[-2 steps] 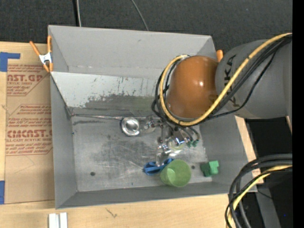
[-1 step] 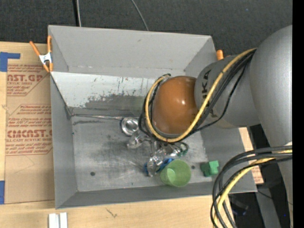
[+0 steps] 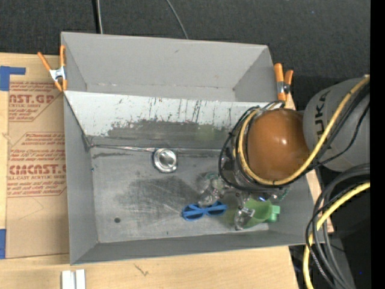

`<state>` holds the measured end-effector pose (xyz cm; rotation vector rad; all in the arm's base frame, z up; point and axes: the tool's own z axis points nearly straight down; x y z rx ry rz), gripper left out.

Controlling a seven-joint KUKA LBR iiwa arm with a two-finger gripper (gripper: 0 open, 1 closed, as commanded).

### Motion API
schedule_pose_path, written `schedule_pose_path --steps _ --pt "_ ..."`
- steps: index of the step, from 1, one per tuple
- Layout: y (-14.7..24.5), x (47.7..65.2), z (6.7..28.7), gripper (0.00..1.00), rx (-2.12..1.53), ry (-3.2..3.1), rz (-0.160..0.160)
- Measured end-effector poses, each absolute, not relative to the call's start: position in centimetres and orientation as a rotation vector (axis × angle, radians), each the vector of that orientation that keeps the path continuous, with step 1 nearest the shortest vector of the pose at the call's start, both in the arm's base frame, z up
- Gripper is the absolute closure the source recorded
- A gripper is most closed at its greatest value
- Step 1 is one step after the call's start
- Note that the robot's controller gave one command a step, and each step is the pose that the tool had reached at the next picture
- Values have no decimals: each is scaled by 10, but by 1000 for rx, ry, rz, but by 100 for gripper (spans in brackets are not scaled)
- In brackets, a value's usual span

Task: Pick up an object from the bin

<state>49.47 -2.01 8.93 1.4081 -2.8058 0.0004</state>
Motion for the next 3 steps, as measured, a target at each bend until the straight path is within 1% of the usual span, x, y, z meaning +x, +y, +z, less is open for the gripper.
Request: schedule_pose_path --steps 1,2,3 --pt "23 521 72 0 1334 -2842 3" --pt "24 524 76 100 1337 -2856 4" --pt "42 516 233 100 1325 -2859 3"
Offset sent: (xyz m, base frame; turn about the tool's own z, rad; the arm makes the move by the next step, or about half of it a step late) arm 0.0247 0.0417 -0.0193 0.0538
